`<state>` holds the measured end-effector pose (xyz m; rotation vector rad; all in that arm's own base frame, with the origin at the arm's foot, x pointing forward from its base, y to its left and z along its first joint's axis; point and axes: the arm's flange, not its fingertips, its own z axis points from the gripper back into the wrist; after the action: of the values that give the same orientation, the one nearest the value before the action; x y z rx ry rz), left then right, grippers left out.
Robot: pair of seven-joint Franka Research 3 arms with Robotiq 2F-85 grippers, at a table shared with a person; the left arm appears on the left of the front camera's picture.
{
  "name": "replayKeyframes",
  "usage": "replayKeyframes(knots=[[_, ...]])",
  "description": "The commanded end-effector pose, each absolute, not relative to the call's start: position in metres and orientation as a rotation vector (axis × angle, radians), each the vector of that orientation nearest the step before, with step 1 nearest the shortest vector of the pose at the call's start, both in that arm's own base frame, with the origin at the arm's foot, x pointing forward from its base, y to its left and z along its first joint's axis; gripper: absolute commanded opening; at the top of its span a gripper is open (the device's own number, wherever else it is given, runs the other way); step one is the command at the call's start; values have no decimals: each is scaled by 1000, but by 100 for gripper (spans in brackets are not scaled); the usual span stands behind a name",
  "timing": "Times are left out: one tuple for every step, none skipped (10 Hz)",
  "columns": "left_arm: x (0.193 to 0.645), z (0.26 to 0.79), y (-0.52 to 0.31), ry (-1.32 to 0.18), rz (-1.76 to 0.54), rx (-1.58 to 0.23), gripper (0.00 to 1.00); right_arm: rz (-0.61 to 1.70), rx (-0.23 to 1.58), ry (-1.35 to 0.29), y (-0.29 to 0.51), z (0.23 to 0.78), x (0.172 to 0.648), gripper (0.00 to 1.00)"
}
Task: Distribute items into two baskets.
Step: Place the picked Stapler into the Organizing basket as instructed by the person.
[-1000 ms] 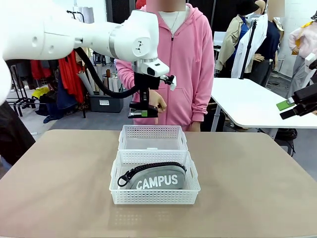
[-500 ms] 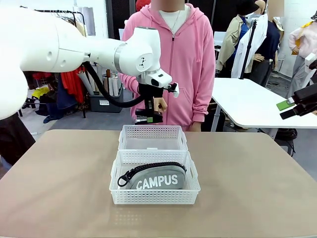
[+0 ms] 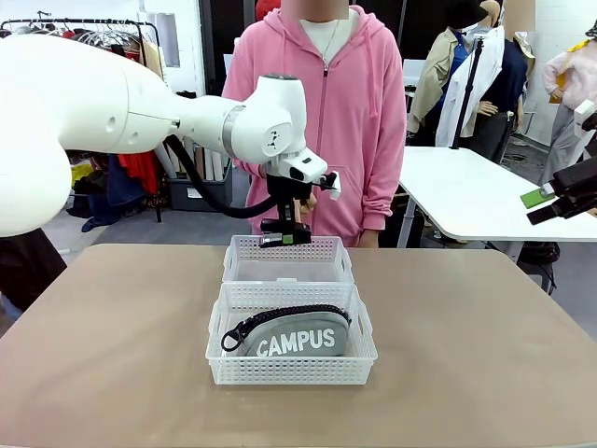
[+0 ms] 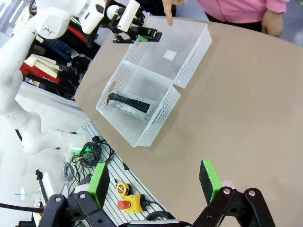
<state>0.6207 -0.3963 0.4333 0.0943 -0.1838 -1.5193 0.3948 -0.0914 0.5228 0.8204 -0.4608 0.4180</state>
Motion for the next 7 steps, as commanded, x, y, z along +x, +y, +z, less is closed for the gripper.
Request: replayKeyframes(knots=[[621, 427, -397, -163, -1510, 129, 0, 415, 830, -463, -90, 524, 394, 100], [624, 420, -397, -155, -1517, 113, 0, 415, 830, -463, -90, 524, 394, 100], [627, 412, -398, -136, -1529, 109, 0, 415, 830, -463, -90, 524, 394, 100], [629, 406, -398, -127, -1533, 109, 0, 415, 830, -463, -90, 524, 394, 100], [631, 401, -397, -121, -1537, 104, 0, 415, 830, -463, -90, 524, 394, 100], [632, 396, -397, -116, -1539, 98, 0, 415, 830, -463, -90, 524, 394, 100], [635, 391, -397, -107, -1543, 89, 0, 415, 830, -463, -90, 524, 394, 100]])
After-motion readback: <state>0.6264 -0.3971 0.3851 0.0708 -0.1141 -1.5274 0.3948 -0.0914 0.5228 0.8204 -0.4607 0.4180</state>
